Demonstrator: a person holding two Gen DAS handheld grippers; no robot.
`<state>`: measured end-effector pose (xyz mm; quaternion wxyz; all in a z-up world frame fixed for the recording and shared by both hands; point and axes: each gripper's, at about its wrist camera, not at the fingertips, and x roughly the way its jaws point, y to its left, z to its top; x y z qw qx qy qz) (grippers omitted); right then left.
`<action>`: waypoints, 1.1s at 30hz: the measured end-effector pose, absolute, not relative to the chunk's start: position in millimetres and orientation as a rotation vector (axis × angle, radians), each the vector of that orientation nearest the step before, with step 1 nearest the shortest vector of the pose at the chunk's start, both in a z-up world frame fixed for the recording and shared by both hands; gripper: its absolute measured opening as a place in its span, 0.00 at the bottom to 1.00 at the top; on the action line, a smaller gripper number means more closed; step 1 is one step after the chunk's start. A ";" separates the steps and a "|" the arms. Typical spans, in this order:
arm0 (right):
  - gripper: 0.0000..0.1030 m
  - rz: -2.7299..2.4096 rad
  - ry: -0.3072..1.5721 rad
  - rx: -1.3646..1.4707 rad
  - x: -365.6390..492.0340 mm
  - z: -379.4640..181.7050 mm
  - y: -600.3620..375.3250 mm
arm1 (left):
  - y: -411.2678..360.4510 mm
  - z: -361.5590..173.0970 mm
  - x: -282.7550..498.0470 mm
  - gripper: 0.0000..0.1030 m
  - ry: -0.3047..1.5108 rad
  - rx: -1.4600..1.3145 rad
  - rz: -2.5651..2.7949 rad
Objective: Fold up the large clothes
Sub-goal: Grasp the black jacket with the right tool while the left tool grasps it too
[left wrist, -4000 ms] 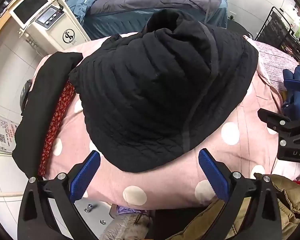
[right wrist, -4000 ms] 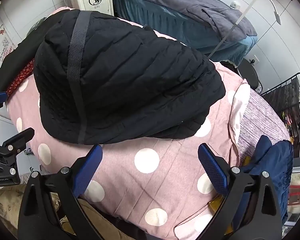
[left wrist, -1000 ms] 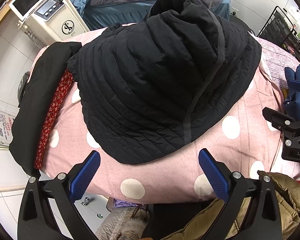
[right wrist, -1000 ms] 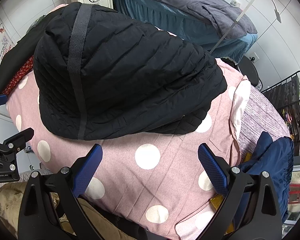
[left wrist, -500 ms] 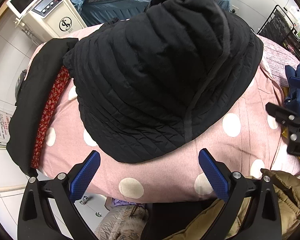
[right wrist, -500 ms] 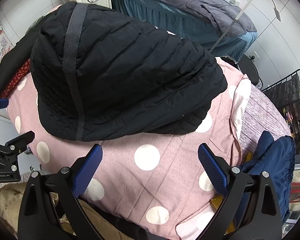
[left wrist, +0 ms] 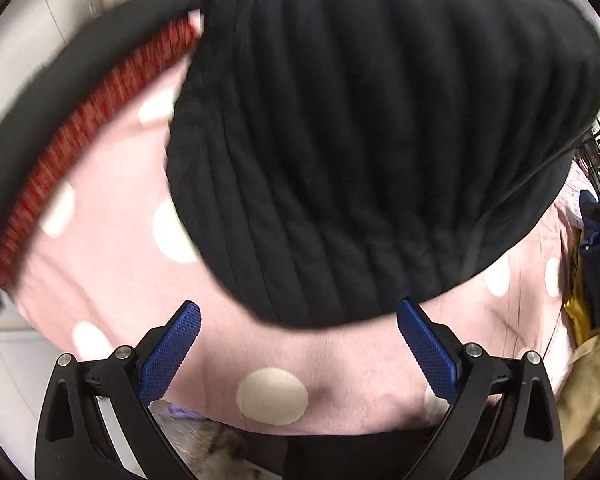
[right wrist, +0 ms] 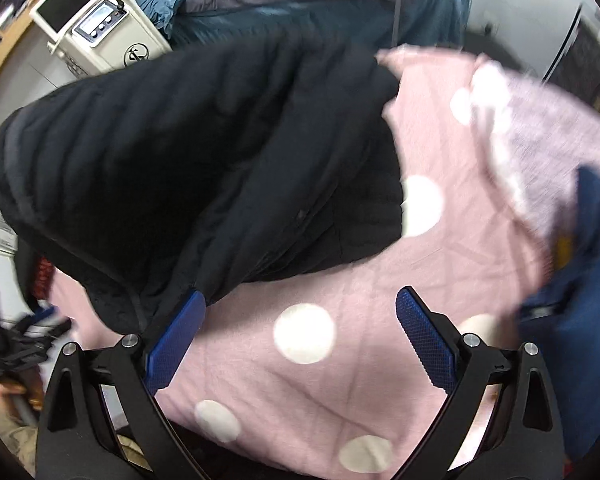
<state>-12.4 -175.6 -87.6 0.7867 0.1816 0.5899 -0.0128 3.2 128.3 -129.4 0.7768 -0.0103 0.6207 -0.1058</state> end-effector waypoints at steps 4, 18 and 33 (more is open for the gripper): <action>0.92 0.092 1.324 0.570 -3.1 -138.1 -167.2 | 135.1 -173.3 0.7 0.94 1.389 -0.186 -0.339; 0.13 0.170 1.186 0.550 44.0 -134.3 -131.2 | 109.5 -205.2 59.8 0.53 1.411 -0.314 -0.304; 0.05 0.359 0.648 0.369 -49.1 123.6 -145.9 | 90.9 98.9 17.9 0.09 0.770 -0.139 -0.567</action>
